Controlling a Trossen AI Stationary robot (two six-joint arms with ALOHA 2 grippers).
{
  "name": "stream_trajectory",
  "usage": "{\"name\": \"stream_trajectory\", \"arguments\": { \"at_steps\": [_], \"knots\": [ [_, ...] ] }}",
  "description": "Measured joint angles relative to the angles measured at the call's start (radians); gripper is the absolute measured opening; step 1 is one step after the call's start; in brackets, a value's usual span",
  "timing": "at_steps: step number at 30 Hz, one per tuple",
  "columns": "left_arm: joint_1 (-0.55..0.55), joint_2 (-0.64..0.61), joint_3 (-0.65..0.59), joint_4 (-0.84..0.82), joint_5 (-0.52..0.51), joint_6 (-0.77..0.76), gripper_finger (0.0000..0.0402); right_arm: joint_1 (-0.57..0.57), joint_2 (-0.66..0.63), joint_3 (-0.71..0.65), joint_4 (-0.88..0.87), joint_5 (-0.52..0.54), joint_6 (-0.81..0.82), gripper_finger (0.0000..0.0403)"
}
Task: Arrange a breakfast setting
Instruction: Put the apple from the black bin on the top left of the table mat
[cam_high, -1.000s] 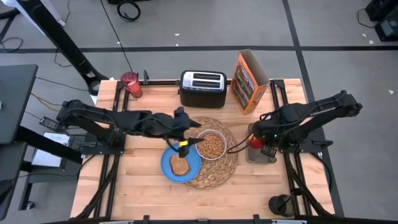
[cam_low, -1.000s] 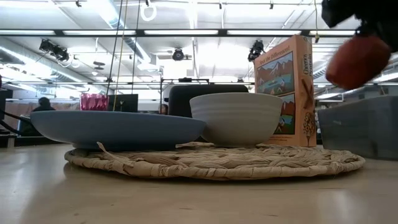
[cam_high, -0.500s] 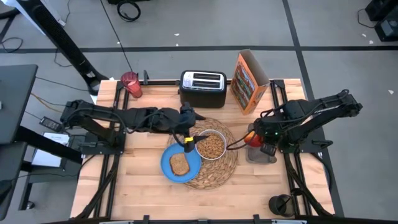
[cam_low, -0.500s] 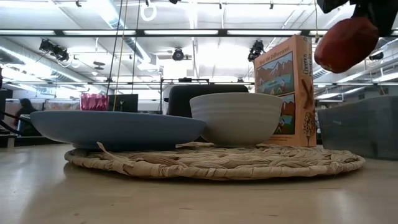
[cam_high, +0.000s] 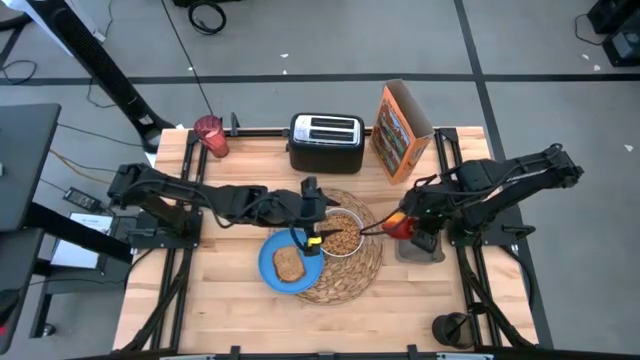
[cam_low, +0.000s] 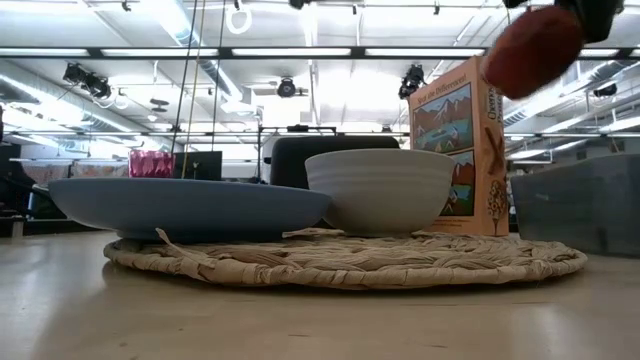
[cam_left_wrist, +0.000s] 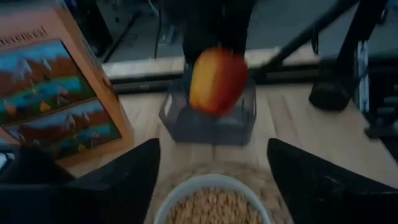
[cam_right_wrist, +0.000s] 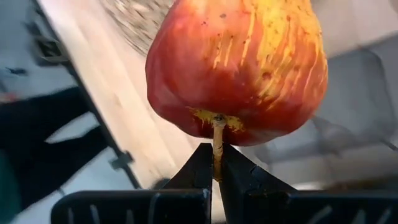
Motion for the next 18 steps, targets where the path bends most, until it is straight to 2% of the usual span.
{"name": "stream_trajectory", "arguments": {
  "at_steps": [5,8,13,18],
  "knots": [
    [0.002,0.053,0.001,0.049,0.0,0.017,0.0356,-0.023,-0.012,0.001,0.115,-0.02,0.038,0.0014],
    [0.002,0.088,0.0,0.081,0.0,0.104,0.0376,-0.045,-0.013,0.001,0.169,-0.042,0.053,0.0014],
    [0.004,0.148,0.0,0.199,0.0,0.204,0.0391,-0.085,-0.007,0.001,0.245,-0.073,0.089,0.0014],
    [0.017,0.188,0.0,0.226,-0.009,0.26,0.0392,-0.108,-0.007,0.001,0.325,-0.097,0.09,0.0014]
  ]
}}
